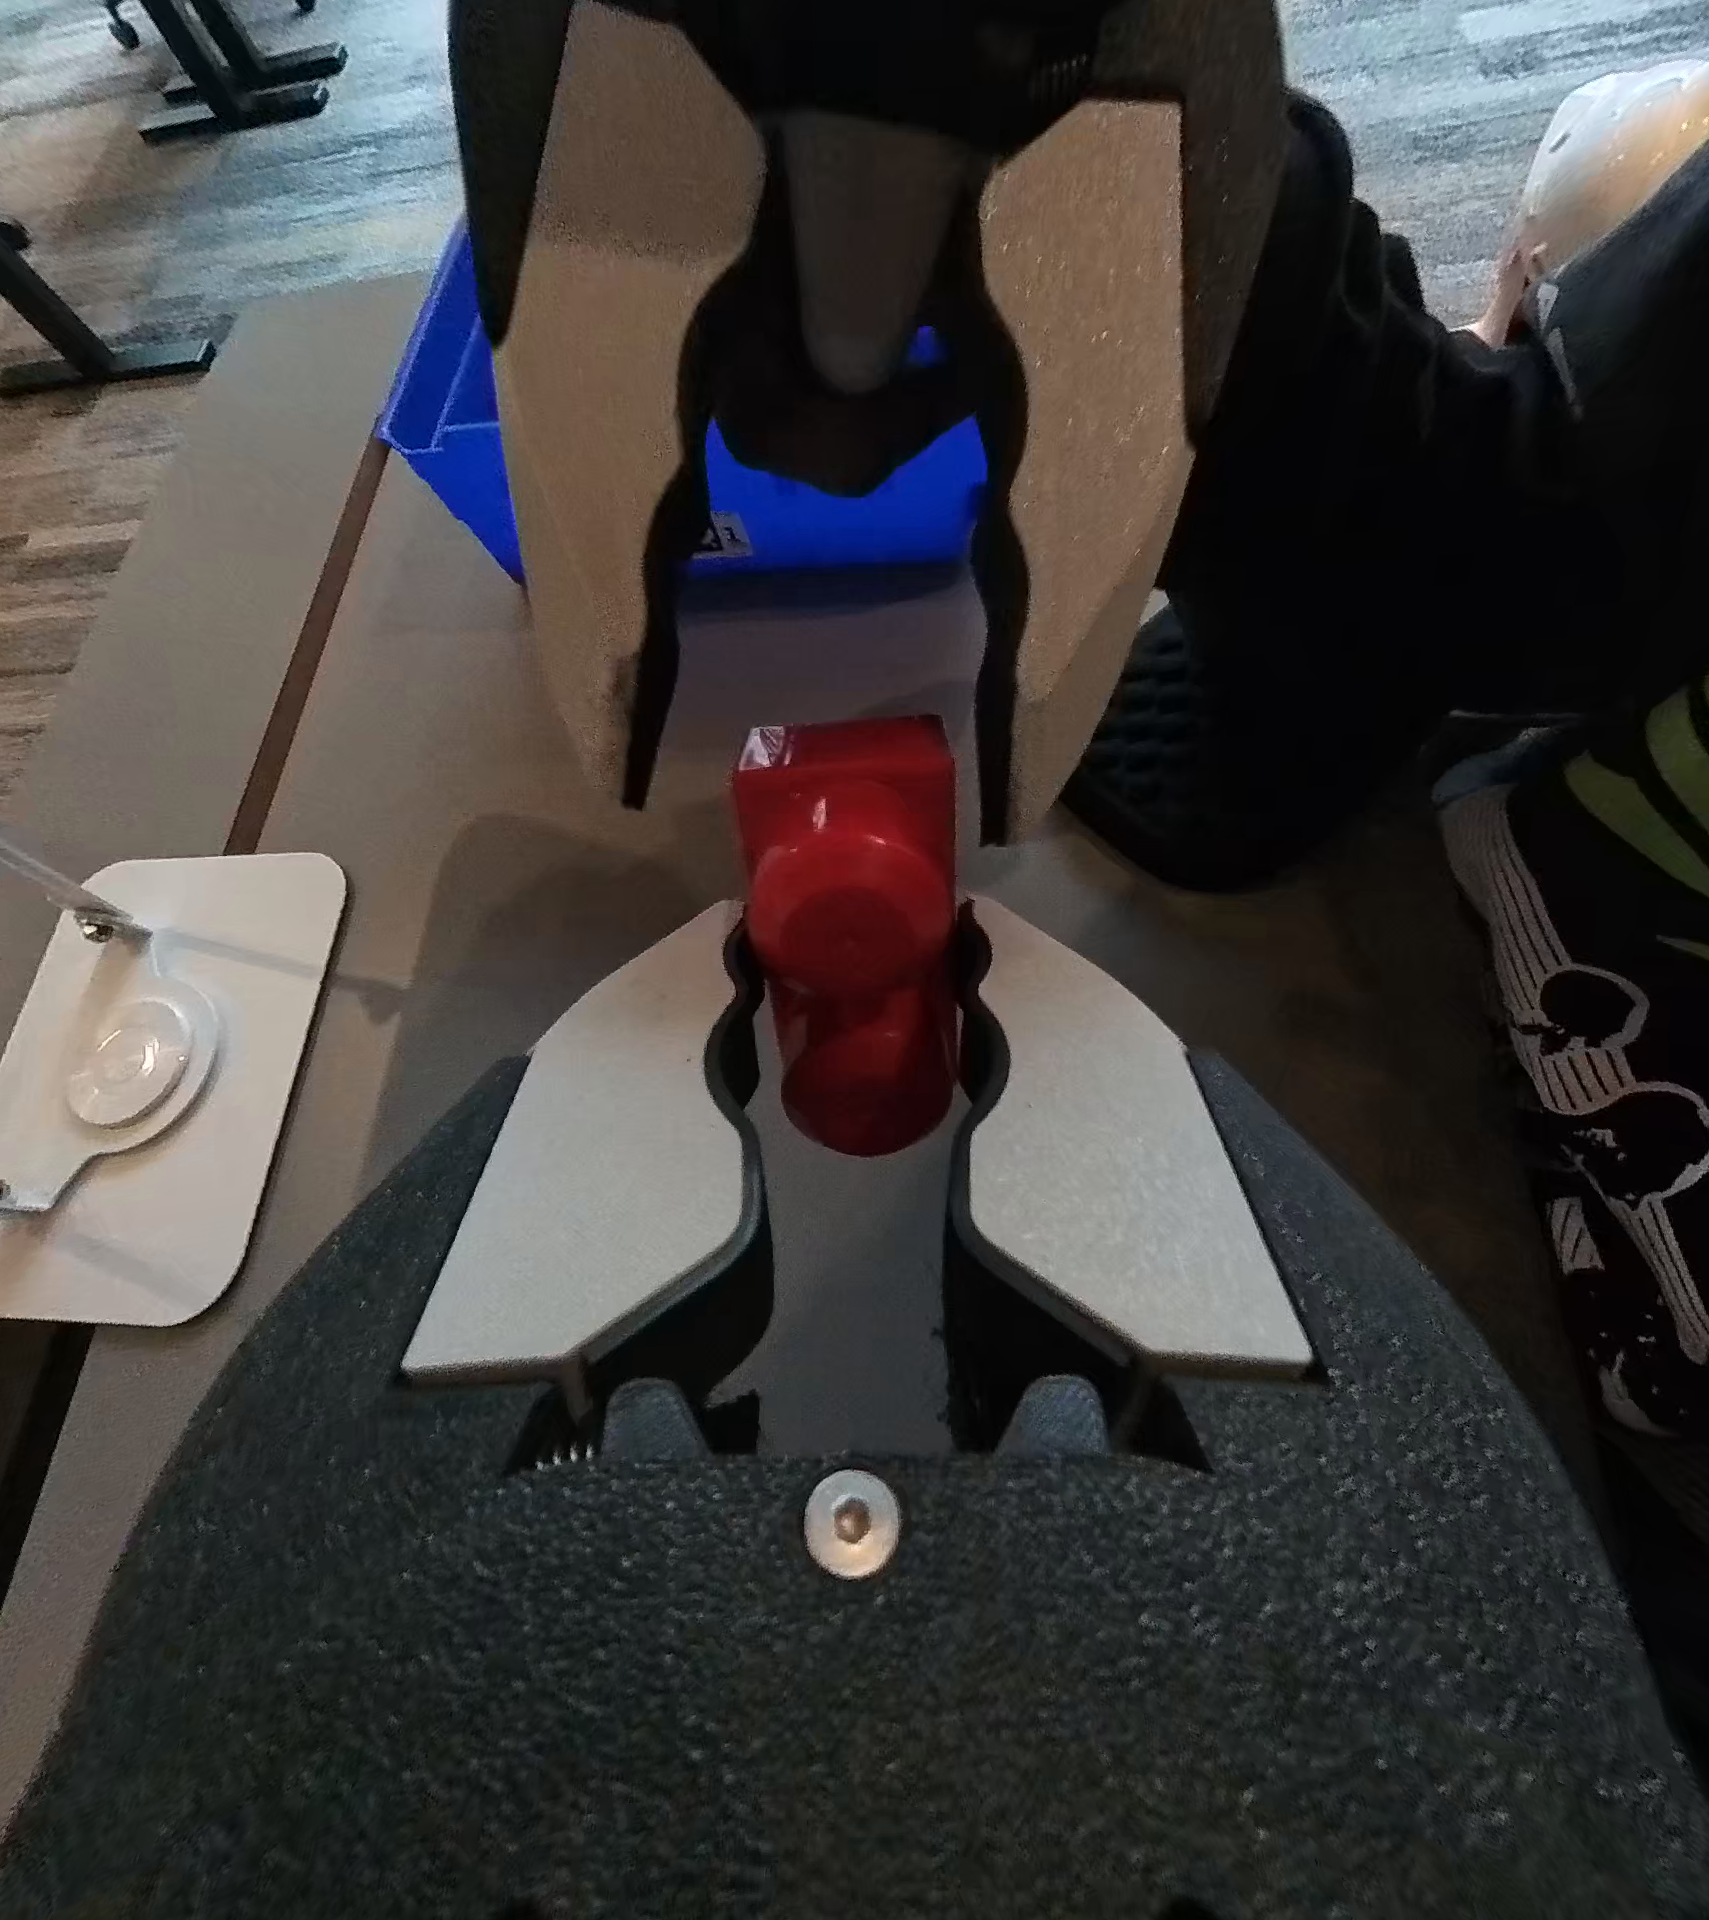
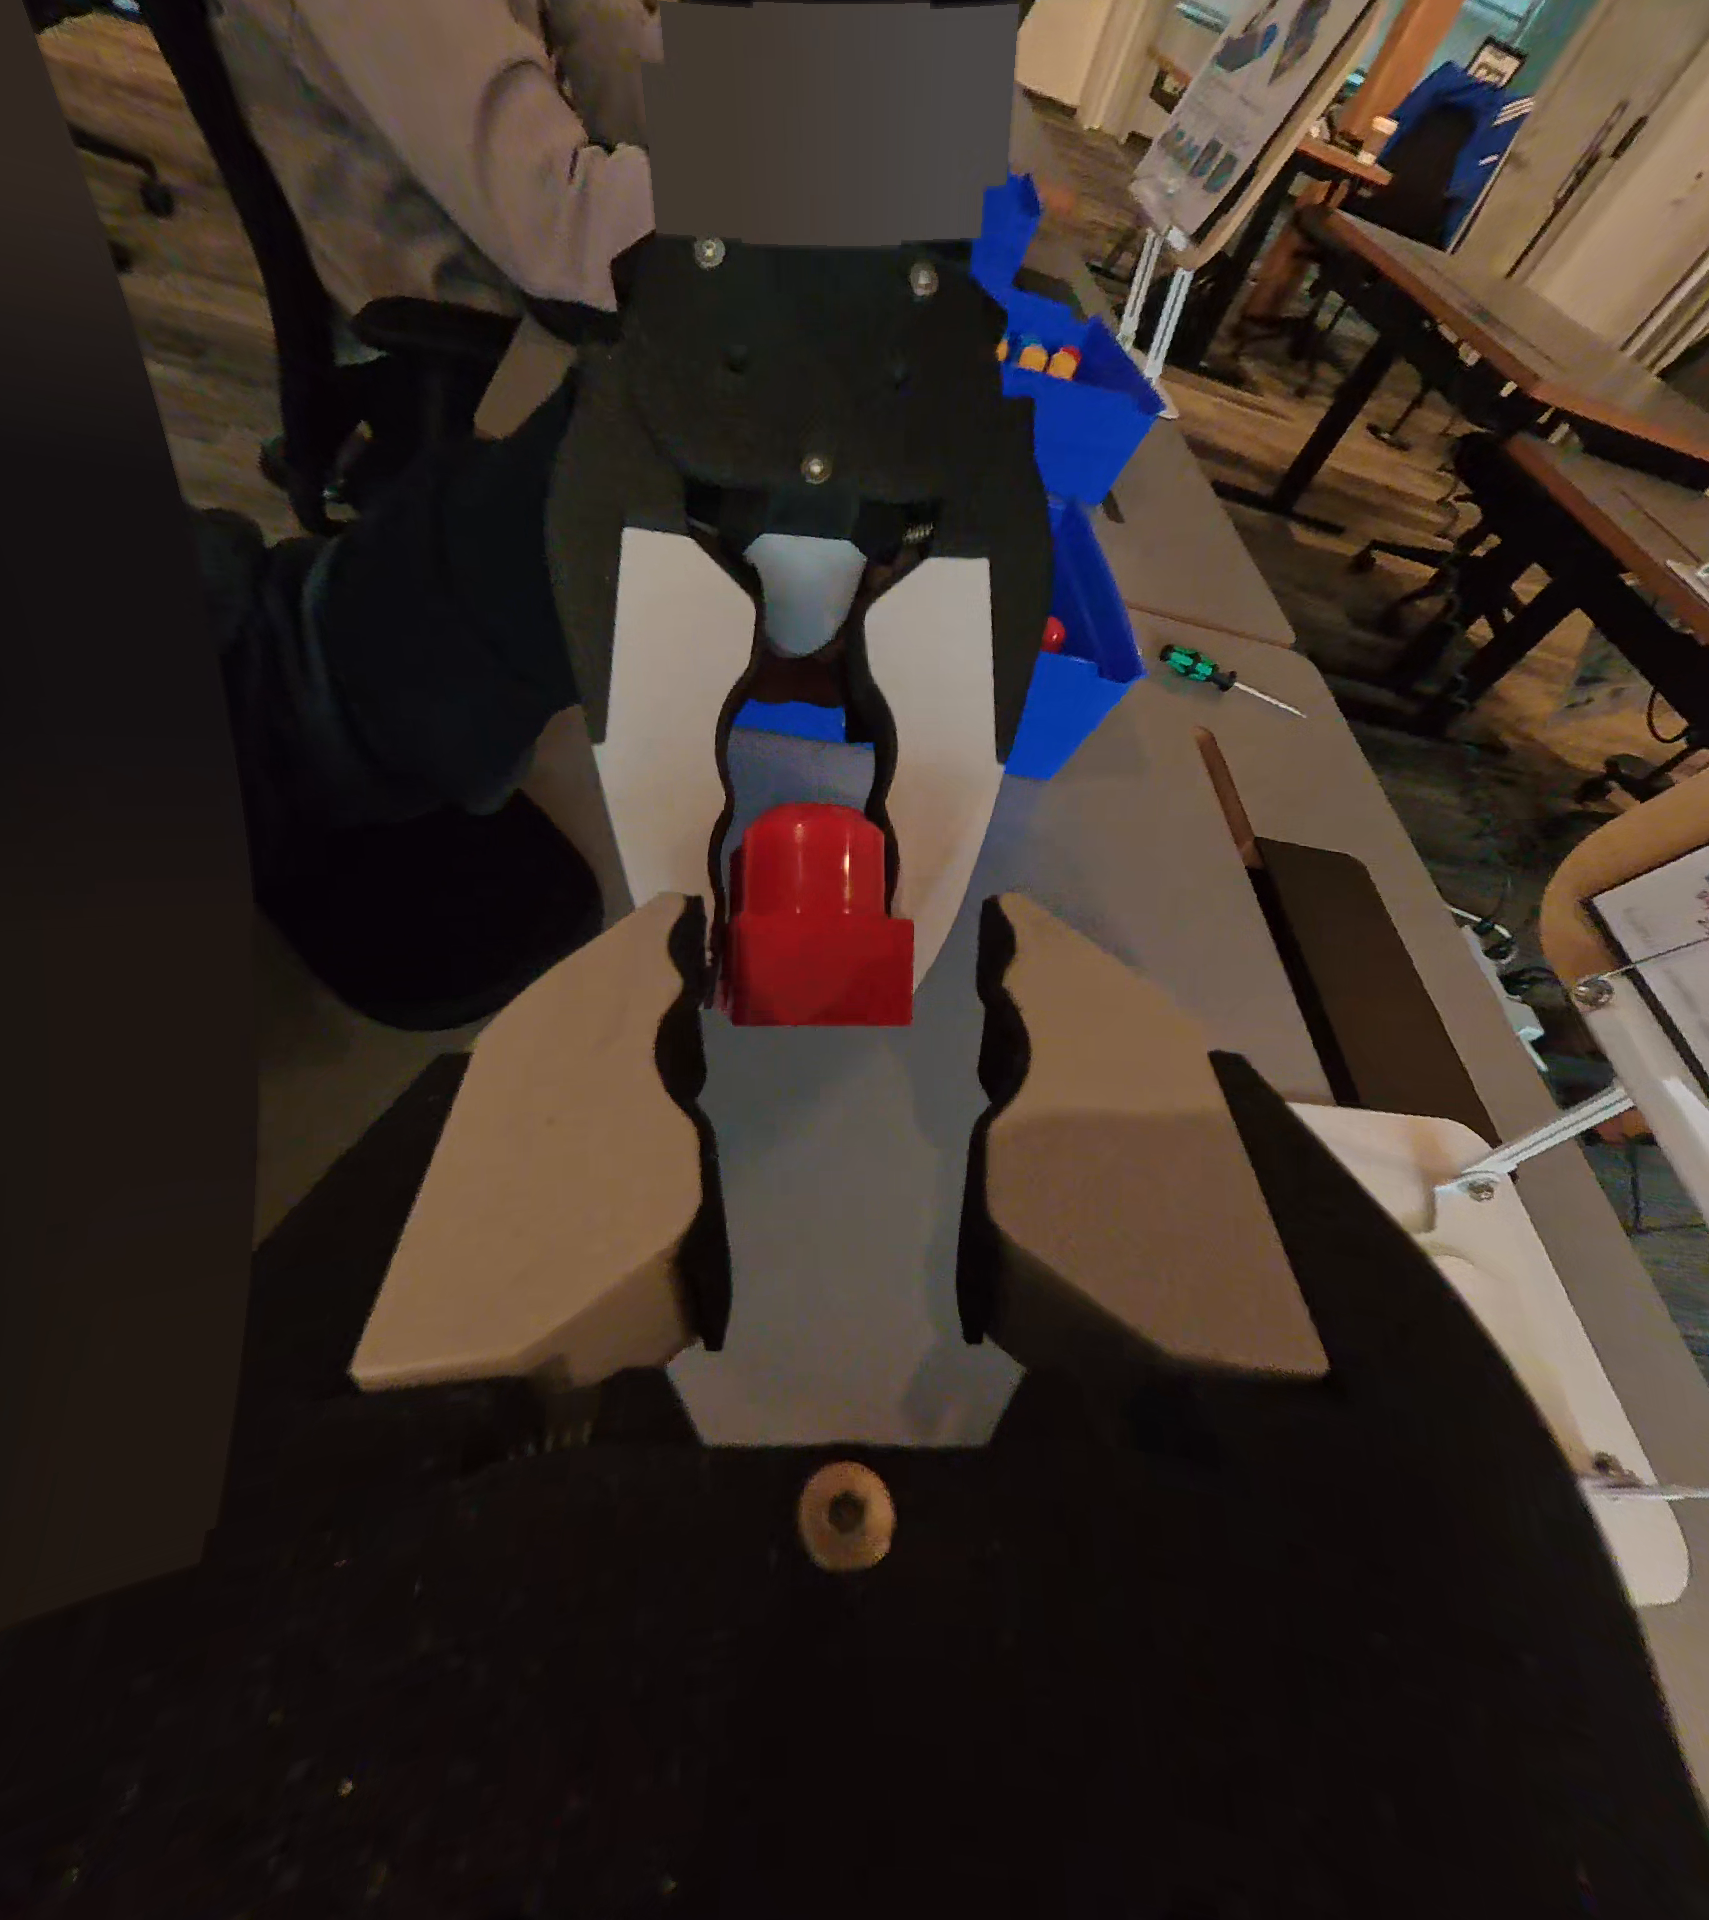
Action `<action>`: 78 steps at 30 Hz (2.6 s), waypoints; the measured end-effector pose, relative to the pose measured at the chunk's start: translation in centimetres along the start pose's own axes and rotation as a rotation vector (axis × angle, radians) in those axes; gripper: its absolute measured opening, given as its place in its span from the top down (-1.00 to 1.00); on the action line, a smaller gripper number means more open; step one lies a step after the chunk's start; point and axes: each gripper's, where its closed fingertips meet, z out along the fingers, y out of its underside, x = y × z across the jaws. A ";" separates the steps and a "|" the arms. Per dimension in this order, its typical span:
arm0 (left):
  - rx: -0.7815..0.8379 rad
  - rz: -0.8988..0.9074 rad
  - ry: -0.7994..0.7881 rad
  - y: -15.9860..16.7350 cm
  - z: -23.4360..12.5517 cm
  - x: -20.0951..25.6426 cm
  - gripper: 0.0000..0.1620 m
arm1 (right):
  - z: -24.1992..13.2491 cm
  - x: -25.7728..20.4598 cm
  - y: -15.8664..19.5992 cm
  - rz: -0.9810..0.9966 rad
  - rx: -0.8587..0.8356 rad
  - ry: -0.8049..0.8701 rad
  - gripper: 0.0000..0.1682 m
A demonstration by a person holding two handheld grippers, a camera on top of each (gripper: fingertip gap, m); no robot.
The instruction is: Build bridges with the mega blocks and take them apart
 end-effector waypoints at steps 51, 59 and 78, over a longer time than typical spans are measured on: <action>0.446 0.010 0.001 -5.6 -2.5 -0.9 0.55 | -2.5 0.9 -2.0 0.008 0.191 0.007 0.59; 0.403 -0.056 -0.332 -4.6 -5.8 -5.1 0.36 | -8.7 6.5 1.6 0.101 0.056 0.372 0.59; 0.444 -0.194 -0.626 -1.8 -15.4 -7.5 0.46 | -31.4 9.6 32.9 0.942 -0.580 1.190 0.58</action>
